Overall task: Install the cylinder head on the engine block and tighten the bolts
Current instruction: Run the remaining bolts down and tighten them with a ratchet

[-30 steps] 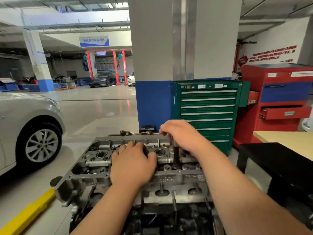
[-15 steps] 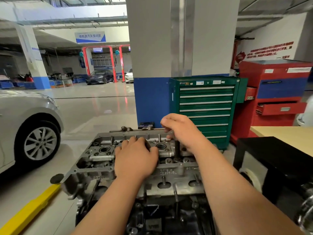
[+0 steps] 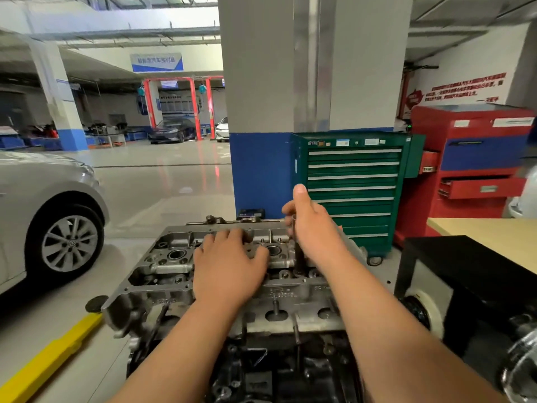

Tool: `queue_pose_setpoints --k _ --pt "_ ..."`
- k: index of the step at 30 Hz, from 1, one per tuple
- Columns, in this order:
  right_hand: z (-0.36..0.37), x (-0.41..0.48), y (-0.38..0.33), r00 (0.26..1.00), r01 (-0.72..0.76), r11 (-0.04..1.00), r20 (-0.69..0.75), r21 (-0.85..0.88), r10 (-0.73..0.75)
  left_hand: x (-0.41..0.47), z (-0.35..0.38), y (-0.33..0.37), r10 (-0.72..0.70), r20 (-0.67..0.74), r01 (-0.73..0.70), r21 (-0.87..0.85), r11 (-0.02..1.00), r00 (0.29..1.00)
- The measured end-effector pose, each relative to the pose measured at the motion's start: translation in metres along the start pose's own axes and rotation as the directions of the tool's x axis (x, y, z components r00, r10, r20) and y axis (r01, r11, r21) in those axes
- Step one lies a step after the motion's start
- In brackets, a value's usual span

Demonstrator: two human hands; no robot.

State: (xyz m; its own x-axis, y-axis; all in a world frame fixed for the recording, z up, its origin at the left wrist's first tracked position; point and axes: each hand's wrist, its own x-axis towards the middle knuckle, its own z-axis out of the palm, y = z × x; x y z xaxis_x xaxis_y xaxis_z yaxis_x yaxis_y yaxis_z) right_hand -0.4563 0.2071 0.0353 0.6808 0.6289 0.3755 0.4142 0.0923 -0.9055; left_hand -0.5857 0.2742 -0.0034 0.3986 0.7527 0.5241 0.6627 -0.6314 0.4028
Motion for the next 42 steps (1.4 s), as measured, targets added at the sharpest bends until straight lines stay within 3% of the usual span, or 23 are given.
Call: queue_pose_setpoints --k 3,5,7,9,10,12,14,16,19,21,23,24,25,27,29,30,32,34,36,37,39,40,42 --pt "-0.046 0.014 0.013 0.995 -0.085 0.993 0.038 -0.085 0.088 -0.005 0.002 0.047 -0.027 0.034 0.042 -0.598 0.8 0.999" --pt "-0.056 0.015 0.025 0.998 -0.055 0.963 -0.023 -0.264 0.051 -0.011 0.011 0.095 -0.061 0.157 0.161 -0.774 0.612 0.986" --pt "-0.056 0.011 0.034 0.996 -0.053 0.972 -0.077 -0.23 0.036 -0.009 0.019 0.124 -0.174 0.118 0.195 -0.821 0.536 0.978" --pt "-0.055 0.008 0.035 0.989 -0.052 0.984 -0.146 -0.172 0.027 0.003 0.015 0.116 -0.191 0.112 0.204 -0.787 0.582 0.975" --pt "-0.056 0.008 0.035 0.988 -0.039 0.981 -0.153 -0.19 0.01 0.015 0.012 0.108 -0.159 0.237 0.285 -0.762 0.581 0.958" --pt "-0.056 0.009 0.035 0.992 -0.005 0.963 -0.12 -0.269 -0.028 0.035 0.004 0.097 0.068 0.563 0.492 -0.769 0.409 0.823" --pt "-0.054 0.007 0.035 0.996 0.009 0.948 -0.08 -0.318 -0.037 0.035 0.003 0.093 0.15 0.622 0.567 -0.77 0.291 0.768" --pt "-0.055 0.01 0.037 0.997 -0.014 0.959 -0.081 -0.283 -0.01 0.014 0.013 0.109 -0.113 0.371 0.377 -0.793 0.478 0.922" --pt "-0.058 0.014 0.04 0.997 -0.051 0.971 -0.066 -0.232 0.036 -0.017 0.031 0.128 -0.256 0.048 0.182 -0.827 0.532 0.965" --pt "-0.053 0.015 0.041 0.999 -0.032 0.937 -0.041 -0.348 0.019 0.008 0.027 0.115 -0.197 0.169 0.253 -0.781 0.571 0.966" --pt "-0.047 0.015 0.04 1.0 -0.027 0.871 -0.012 -0.49 0.024 0.029 0.009 0.1 0.051 0.497 0.427 -0.79 0.44 0.866" --pt "-0.045 0.016 0.039 0.999 -0.018 0.84 0.02 -0.542 0.034 0.033 0.006 0.096 0.098 0.543 0.456 -0.778 0.432 0.834" --pt "-0.043 0.016 0.039 0.997 -0.005 0.814 0.059 -0.581 0.049 0.028 0.007 0.099 0.088 0.524 0.42 -0.763 0.492 0.847" --pt "-0.044 0.019 0.037 0.989 0.002 0.799 0.121 -0.601 0.089 0.002 0.023 0.114 -0.121 0.159 0.2 -0.745 0.636 0.98" --pt "-0.044 0.018 0.037 0.983 -0.006 0.835 0.149 -0.55 0.105 -0.02 0.032 0.126 -0.251 -0.006 0.148 -0.792 0.592 0.968" --pt "-0.044 0.017 0.037 0.986 0.0 0.836 0.139 -0.549 0.091 -0.013 0.033 0.12 -0.235 0.023 0.161 -0.792 0.589 0.972" --pt "-0.043 0.015 0.038 0.991 0.034 0.782 0.122 -0.623 0.053 0.018 0.02 0.105 -0.099 0.329 0.331 -0.791 0.515 0.939" --pt "-0.042 0.015 0.038 0.996 0.024 0.791 0.087 -0.611 0.037 0.036 0.007 0.093 0.156 0.588 0.501 -0.778 0.378 0.794" --pt "-0.043 0.018 0.039 0.993 0.036 0.788 0.11 -0.615 0.041 0.026 0.013 0.099 0.116 0.541 0.42 -0.755 0.504 0.833" --pt "-0.043 0.021 0.039 0.989 0.049 0.771 0.141 -0.635 0.053 0.013 0.021 0.108 -0.017 0.347 0.28 -0.723 0.631 0.938" --pt "-0.043 0.021 0.039 0.977 0.056 0.774 0.194 -0.631 0.088 -0.013 0.033 0.118 -0.171 0.073 0.163 -0.779 0.605 0.983" --pt "-0.042 0.02 0.04 0.978 0.059 0.772 0.191 -0.633 0.081 -0.011 0.036 0.115 -0.173 0.044 0.14 -0.791 0.595 0.984" --pt "-0.043 0.018 0.042 0.99 0.063 0.756 0.138 -0.651 0.036 0.016 0.026 0.102 -0.043 0.316 0.293 -0.809 0.51 0.948"
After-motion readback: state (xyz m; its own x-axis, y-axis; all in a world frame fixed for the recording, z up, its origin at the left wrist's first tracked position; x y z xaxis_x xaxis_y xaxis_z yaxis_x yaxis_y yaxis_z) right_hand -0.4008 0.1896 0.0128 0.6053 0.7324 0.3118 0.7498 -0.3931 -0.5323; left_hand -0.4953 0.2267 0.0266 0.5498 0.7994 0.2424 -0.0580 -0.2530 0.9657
